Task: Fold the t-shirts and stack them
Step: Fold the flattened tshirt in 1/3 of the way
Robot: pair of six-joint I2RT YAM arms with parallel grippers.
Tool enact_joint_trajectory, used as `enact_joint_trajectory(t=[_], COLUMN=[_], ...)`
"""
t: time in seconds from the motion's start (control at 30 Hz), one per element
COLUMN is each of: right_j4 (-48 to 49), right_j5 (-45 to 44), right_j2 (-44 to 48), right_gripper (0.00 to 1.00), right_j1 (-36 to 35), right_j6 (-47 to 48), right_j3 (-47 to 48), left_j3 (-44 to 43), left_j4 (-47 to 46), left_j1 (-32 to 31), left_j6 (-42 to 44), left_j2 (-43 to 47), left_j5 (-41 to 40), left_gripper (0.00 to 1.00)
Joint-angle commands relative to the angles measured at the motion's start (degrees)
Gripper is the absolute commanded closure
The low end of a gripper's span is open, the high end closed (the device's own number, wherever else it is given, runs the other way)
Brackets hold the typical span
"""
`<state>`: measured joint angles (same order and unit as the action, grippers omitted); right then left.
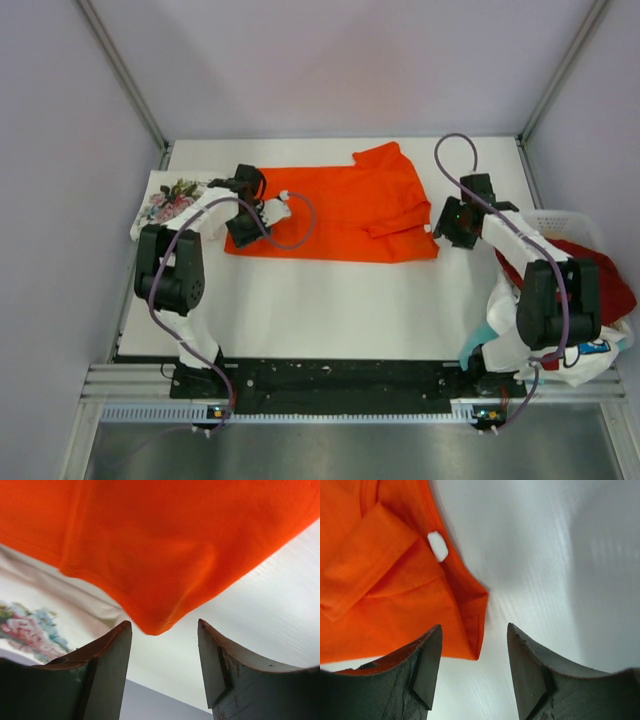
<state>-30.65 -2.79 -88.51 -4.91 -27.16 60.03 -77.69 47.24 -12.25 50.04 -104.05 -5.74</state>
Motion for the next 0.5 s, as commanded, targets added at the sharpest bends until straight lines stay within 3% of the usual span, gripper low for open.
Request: enact_joint_trajectory(t=[0.0, 0.2, 0.27, 0.3, 0.37, 0.43, 0.47], right_j4=[8.7, 11.4, 11.4, 11.1, 9.9, 8.2, 6.9], right_j5=[9.1, 13.0, 13.2, 13.2, 12.9, 11.7, 10.9], right_j2=[2.8, -4.9, -6.5, -6.6, -6.0, -3.9, -2.5], right_gripper=[0.45, 0.48, 0.70, 0.81, 0.97, 1.00, 1.00], right_j1=[-1.1, -1.1, -0.5, 0.0, 1.5, 2.6, 3.0], right_j6=[-3.2, -5.8, -6.9, -7.5, -8.0, -7.8, -7.8], right_j3=[-5.8, -7.1, -8.0, -8.5, -9.9, -11.2, -11.7], left_j3=[4.4, 5.5, 6.5, 7.0, 8.0, 9.2, 9.8], left_j4=[-3.0, -5.2, -5.5, -5.5, -5.7, -5.7, -5.4], left_j1=[0.6, 0.7, 0.7, 0.7, 0.7, 0.7, 0.7], left_j6=[5.4, 5.2, 5.1, 5.0, 4.5, 4.0, 3.6], left_j2=[0.4, -3.2, -3.6, -3.7, -3.5, -2.8, -2.3], left_j5=[2.0, 0.6, 1.1, 1.4, 1.4, 1.3, 1.2], left_gripper=[0.39, 0.39, 0.40, 0.45, 0.67, 1.00, 1.00])
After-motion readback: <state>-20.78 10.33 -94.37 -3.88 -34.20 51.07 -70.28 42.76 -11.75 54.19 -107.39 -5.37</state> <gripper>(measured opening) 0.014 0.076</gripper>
